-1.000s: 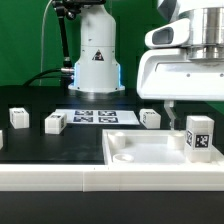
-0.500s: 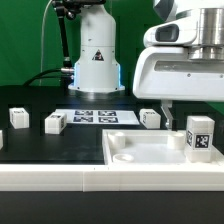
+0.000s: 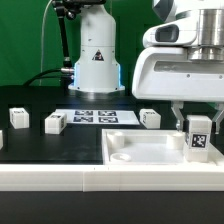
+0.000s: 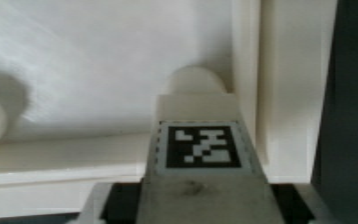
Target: Assemble one leg
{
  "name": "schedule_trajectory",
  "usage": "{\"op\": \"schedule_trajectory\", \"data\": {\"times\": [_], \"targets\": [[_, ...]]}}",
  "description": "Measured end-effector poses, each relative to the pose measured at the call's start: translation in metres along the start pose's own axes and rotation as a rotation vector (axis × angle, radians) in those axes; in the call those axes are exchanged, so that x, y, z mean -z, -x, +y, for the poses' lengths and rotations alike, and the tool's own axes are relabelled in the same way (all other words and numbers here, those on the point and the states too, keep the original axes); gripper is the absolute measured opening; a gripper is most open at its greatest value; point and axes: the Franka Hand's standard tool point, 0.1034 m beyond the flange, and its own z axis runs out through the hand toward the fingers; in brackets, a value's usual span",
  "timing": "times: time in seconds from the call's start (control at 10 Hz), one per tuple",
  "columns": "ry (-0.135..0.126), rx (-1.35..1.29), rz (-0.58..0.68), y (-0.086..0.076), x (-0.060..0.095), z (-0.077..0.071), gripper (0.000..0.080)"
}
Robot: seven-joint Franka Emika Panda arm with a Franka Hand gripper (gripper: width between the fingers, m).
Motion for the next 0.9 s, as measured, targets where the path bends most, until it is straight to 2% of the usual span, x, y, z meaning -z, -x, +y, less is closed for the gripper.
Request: {"op": "schedule_trajectory", "data": {"times": [0.1, 0.7, 0.9], "targets": [[-0.002, -0.066, -0.001, 0.0005, -0.0007, 0.0, 0.0289], [-0.008, -0.886, -0.014, 0.0014, -0.0013, -0.0029, 0.029], [0.007, -1.174, -0.044, 0.0015, -0.0023, -0.0065, 0.0294]]}}
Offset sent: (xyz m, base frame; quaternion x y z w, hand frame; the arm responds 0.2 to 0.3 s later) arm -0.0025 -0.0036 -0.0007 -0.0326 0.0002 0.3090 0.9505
